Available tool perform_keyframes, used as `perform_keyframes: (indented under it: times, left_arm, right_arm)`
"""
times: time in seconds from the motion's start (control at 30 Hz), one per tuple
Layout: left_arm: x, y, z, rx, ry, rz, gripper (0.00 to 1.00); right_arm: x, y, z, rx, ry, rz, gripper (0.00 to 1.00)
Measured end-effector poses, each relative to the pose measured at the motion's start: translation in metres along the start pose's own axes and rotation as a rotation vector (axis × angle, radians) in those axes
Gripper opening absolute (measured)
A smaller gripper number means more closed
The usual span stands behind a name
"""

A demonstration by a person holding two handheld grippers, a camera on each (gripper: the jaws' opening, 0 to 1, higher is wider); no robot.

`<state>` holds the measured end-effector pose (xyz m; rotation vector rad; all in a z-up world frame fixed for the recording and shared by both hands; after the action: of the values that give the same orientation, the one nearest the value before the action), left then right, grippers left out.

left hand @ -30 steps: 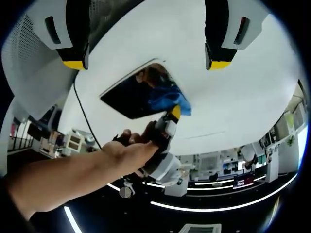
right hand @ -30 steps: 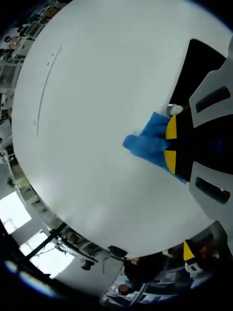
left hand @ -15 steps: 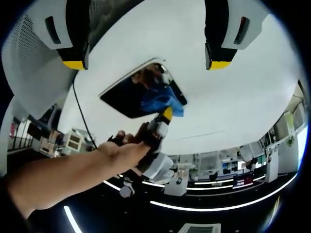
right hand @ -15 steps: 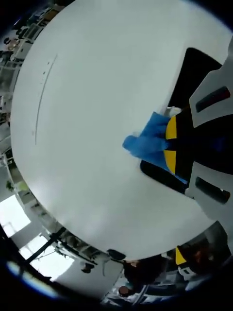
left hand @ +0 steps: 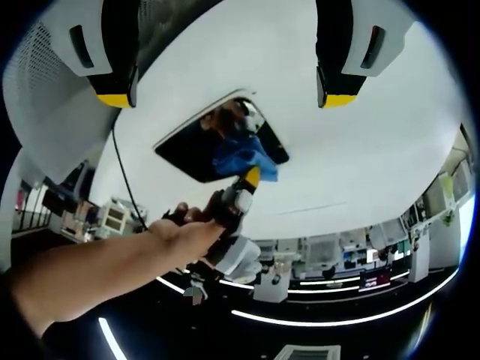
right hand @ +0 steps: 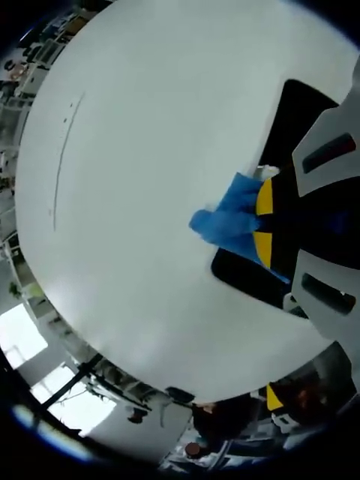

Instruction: Wipe the mirror surface with the cleaning cloth until all visible marks leave the cleaned area.

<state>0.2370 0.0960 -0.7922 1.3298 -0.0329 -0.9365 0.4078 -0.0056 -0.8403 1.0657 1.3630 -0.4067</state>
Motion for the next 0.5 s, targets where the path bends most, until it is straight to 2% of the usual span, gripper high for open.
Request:
perform_keyframes:
  times: [0.3, 0.5]
  left_arm:
    - [0.0005, 0.0007, 0.0040, 0.008, -0.019, -0.002, 1.00]
    - [0.0005, 0.0005, 0.0028, 0.008, -0.015, -0.002, 1.00]
  right_arm:
    - [0.0067, 0.0017, 0.0035, -0.011, -0.026, 0.020, 0.00]
    - [0.0066, 0.0000, 0.0026, 0.010, -0.038, 0.039, 0.00]
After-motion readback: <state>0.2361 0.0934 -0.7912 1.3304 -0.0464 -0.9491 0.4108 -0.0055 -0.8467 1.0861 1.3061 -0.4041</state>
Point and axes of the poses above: the point that each gripper's makers call its tool centre point, and the gripper's own axes: x roughly forward along the fingers, z roughly to its right, y roughly out of its top, the point moved 3 cm from there along -x, roughly backward along the fingers, and after that the axes turned 10 degrees about -x, right-handed, at the moved point
